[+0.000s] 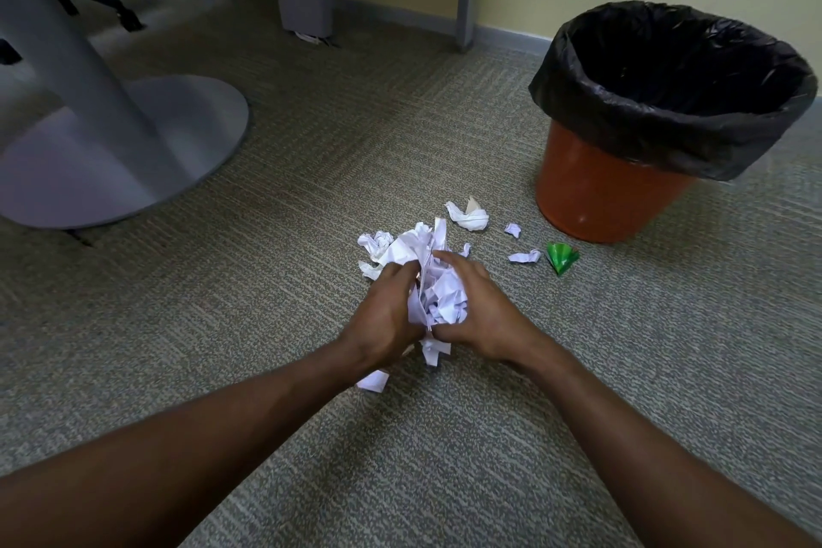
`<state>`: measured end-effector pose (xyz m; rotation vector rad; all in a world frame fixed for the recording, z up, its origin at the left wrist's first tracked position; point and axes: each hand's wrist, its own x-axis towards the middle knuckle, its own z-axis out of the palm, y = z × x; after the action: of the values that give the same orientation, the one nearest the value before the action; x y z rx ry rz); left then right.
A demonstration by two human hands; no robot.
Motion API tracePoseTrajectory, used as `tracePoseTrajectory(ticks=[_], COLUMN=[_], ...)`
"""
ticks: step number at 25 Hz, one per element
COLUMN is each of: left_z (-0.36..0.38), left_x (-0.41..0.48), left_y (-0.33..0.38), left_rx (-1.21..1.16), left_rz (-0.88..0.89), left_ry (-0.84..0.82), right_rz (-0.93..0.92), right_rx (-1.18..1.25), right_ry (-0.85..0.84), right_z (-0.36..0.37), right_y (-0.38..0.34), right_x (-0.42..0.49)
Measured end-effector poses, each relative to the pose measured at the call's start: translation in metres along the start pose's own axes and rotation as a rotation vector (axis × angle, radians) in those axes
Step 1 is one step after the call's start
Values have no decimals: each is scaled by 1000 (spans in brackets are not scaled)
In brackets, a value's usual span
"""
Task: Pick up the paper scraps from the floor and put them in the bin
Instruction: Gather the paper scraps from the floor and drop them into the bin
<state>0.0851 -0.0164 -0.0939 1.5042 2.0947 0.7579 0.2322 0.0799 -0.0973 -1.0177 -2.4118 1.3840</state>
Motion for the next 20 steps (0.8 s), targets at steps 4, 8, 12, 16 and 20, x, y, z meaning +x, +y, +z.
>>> tracePoseTrajectory(ticks=[4, 8, 12, 16, 20], left_z=[-24, -50, -72, -87, -89], left_x=[16, 39, 66, 92, 123], left_y=[32, 68, 109, 157, 204], left_rx=[23, 23, 59, 60, 41], left_rz=[74, 170, 286, 396, 499], left_ry=[67, 136, 201, 242, 298], right_rz=[-77, -142, -220, -301, -356], right_rx=[-28, -20, -73, -154, -248], right_ry=[66, 141, 252, 365, 487], right_z=[-34, -74, -122, -175, -231], right_y=[-22, -44, -66, -80, -85], right_x=[7, 13, 15, 14, 10])
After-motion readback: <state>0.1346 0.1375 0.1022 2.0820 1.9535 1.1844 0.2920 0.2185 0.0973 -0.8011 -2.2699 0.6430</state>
